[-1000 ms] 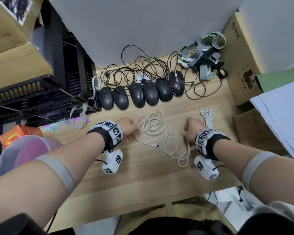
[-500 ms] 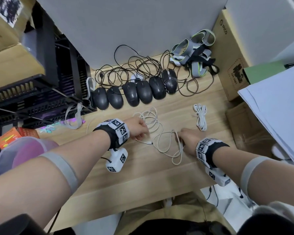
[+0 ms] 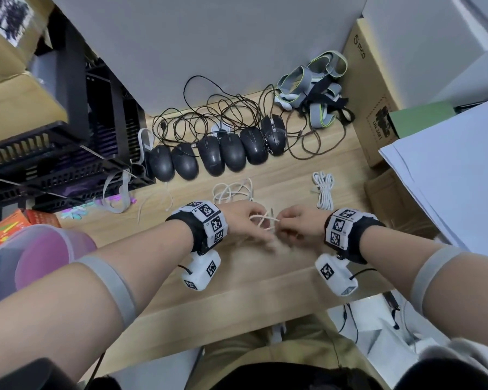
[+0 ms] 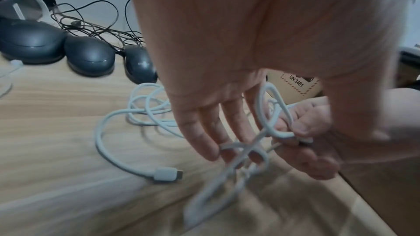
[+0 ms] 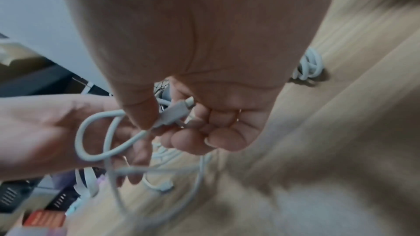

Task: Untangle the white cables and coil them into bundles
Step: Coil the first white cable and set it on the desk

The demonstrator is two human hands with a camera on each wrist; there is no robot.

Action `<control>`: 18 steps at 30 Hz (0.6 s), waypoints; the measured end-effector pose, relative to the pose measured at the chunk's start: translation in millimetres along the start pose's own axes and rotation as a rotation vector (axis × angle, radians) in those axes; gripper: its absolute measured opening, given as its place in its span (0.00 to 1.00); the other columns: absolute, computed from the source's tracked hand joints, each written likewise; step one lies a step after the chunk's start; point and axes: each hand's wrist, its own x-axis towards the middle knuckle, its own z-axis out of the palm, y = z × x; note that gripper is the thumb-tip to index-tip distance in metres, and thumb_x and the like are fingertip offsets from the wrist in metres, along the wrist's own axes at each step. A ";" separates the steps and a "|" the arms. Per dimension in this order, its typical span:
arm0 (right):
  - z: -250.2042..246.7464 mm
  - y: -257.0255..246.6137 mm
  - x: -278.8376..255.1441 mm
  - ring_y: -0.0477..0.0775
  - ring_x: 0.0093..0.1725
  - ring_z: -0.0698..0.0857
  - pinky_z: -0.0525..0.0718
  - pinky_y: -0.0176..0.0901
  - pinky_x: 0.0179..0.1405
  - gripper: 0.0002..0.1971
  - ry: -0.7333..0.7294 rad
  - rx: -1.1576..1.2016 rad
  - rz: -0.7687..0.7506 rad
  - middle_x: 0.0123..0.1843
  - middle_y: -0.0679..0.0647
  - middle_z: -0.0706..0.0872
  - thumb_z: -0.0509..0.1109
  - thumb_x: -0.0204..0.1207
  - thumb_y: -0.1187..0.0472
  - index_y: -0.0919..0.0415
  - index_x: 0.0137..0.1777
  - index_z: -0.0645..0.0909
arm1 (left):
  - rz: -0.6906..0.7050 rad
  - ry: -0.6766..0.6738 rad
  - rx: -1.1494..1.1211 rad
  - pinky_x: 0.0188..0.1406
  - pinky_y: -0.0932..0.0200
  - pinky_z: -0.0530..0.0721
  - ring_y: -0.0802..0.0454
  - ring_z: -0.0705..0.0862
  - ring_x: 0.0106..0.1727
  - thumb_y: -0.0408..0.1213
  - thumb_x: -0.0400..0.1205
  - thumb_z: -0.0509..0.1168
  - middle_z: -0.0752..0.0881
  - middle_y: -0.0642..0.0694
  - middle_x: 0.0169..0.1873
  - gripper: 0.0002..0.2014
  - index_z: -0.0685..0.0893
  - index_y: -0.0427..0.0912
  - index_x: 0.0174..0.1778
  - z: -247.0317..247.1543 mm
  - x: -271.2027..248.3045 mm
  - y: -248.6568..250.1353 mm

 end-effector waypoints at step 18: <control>-20.8 -52.1 -0.6 0.46 0.16 0.60 0.57 0.36 0.15 0.15 0.135 0.362 0.040 0.18 0.45 0.63 0.56 0.80 0.57 0.55 0.31 0.70 | -0.018 0.355 -0.068 0.57 0.52 0.85 0.41 0.84 0.63 0.42 0.76 0.73 0.81 0.40 0.67 0.31 0.74 0.39 0.74 -42.5 -17.8 18.5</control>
